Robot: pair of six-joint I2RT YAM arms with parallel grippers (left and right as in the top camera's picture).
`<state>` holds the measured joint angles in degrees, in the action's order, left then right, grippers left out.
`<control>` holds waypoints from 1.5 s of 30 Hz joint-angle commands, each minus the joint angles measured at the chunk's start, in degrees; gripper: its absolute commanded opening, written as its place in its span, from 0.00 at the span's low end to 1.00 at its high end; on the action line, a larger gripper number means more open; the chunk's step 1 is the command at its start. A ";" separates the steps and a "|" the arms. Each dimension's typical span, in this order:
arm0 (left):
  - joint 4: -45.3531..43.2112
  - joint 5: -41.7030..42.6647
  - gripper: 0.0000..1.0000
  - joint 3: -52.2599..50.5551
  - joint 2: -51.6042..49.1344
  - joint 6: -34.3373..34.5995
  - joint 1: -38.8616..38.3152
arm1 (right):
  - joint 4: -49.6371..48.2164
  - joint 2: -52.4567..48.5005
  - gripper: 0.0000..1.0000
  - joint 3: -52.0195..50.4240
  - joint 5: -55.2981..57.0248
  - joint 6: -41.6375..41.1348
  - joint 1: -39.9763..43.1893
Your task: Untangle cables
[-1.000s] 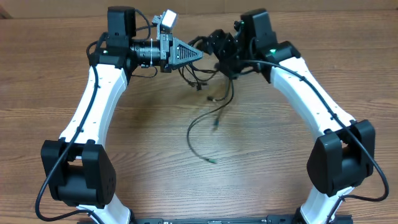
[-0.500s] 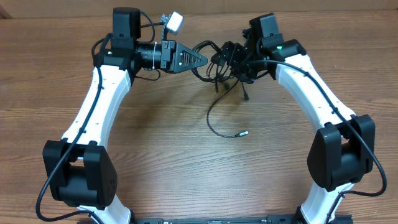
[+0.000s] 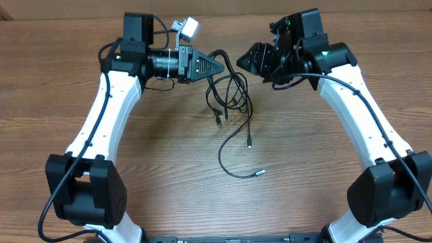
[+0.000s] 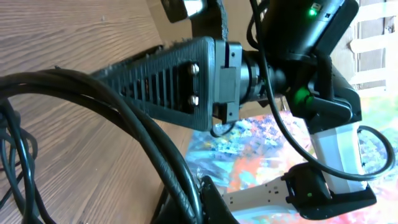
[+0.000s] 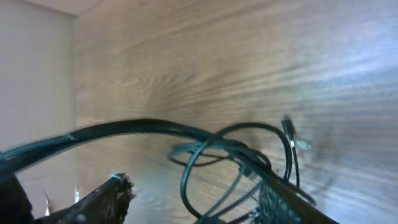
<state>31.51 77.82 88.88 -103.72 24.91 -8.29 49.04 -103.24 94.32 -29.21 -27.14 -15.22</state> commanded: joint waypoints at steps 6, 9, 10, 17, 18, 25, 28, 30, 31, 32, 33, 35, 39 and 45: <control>-0.24 -0.50 0.04 1.27 2.14 1.33 -0.39 | -2.27 -1.42 0.64 -3.54 2.12 -14.49 -5.25; -0.26 -0.48 0.04 1.27 2.14 1.31 -0.39 | -4.92 -4.96 0.57 -4.37 5.07 -20.17 -7.61; -0.26 -0.48 0.04 1.27 2.14 1.31 -0.39 | -6.51 -5.53 0.57 -4.37 5.14 -21.16 -7.93; -0.24 -0.04 0.04 1.27 2.14 1.29 -0.35 | -20.15 -11.28 0.19 -4.35 9.57 -26.84 -10.01; -0.24 -0.46 0.05 1.27 2.14 1.27 -0.24 | -20.41 -10.99 0.04 -4.26 8.76 -26.47 -9.86; 1.31 -13.86 0.05 1.27 2.14 -2.38 2.05 | -16.50 -1.81 0.04 -4.24 -7.82 -14.71 -3.89; 5.57 -23.58 0.04 1.27 2.14 -8.61 3.85 | -12.68 4.11 0.04 -4.24 -19.41 -9.33 2.05; 9.66 -30.67 0.04 1.27 2.14 -16.68 4.15 | -11.85 7.19 0.04 -4.24 -30.16 -7.69 7.61; 11.91 -34.73 0.04 1.27 2.14 -20.68 4.15 | -12.57 7.78 0.04 -4.24 -35.01 -7.76 9.64; 13.46 -37.42 0.04 1.27 2.14 -23.56 4.00 | -13.68 7.98 0.04 -4.24 -39.74 -8.22 11.61; 16.17 -42.27 0.04 1.22 2.14 -28.39 3.67 | -14.93 7.98 0.04 -4.26 -45.44 -10.45 15.17; 18.99 -46.60 0.04 1.22 2.10 -33.62 3.26 | -14.80 7.98 0.04 -4.26 -44.35 -10.51 19.21; 19.82 -51.23 0.04 1.22 2.10 -35.67 3.30 | -0.59 7.85 0.04 -4.26 0.46 -11.19 24.68; 19.28 -59.82 0.04 1.22 2.10 -35.60 3.45 | 18.43 3.65 0.05 -4.26 38.07 -12.22 24.57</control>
<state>51.40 24.45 89.60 -102.87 -8.91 -5.80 65.78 -97.80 89.47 -6.04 -40.73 8.56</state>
